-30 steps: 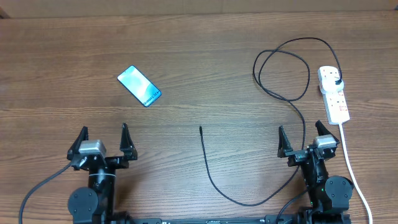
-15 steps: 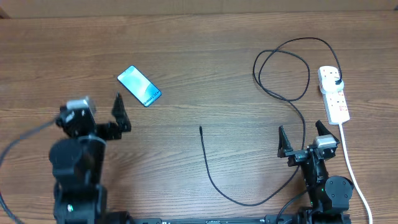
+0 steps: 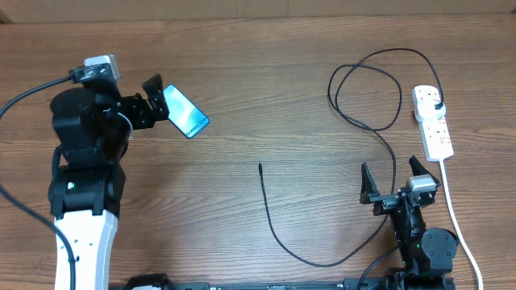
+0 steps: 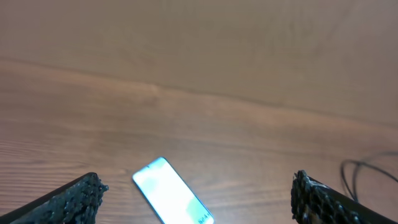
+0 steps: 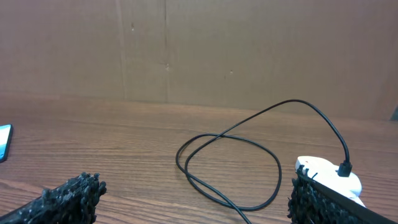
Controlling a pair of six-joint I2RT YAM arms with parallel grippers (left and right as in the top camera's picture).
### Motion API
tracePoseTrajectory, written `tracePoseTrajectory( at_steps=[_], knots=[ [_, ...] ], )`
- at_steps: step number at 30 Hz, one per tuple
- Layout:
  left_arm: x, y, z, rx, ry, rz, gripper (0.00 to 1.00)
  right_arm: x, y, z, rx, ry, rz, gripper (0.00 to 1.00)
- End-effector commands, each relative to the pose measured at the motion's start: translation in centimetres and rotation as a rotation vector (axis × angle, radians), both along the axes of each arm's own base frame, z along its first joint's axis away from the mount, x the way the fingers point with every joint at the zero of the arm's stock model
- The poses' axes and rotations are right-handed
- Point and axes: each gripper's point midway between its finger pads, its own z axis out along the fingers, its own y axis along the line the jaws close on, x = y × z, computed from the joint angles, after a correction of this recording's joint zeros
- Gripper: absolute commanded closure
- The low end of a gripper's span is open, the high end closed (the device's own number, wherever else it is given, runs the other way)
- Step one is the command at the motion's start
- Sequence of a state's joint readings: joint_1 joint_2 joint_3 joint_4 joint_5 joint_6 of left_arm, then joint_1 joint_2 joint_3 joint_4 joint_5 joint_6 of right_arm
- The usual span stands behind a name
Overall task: Plug charger to phone and switch on socket
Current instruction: 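Move the left gripper forward over the blue phone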
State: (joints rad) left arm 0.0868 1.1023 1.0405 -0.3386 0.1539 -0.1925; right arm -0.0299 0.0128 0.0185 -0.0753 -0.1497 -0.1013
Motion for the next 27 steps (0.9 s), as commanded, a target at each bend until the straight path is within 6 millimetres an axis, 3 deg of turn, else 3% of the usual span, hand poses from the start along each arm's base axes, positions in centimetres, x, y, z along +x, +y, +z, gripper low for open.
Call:
tracePoseTrajectory(
  at_steps=[1,4,10,15,21,27],
  knots=[
    [0.4,-2.4,-0.7,-0.083,0.041,-0.131,0.0,0.0,0.2,-0.2,-0.001,-0.002,0.005,0.0],
    [0.6,-3.4,-1.5,-0.112,0.066,-0.184,0.0,0.0,0.2,-0.2,-0.001,-0.002,0.005,0.0],
    [1.1,-3.0,-2.3,-0.11,0.086,-0.166,0.0,0.0,0.2,-0.2,-0.001,-0.002,0.005,0.0],
    [1.0,-0.9,-3.0,-0.129,0.143,-0.004,0.0,0.0,0.2,-0.2,-0.001,-0.002,0.005,0.0],
    [1.4,-1.0,-1.7,-0.112,0.191,0.053,0.0,0.0,0.2,-0.2,-0.002,-0.003,0.005,0.0],
    [3.3,-1.8,-0.7,-0.11,0.272,0.084,0.0,0.0,0.2,-0.2,-0.002,-0.003,0.005,0.0]
  ],
)
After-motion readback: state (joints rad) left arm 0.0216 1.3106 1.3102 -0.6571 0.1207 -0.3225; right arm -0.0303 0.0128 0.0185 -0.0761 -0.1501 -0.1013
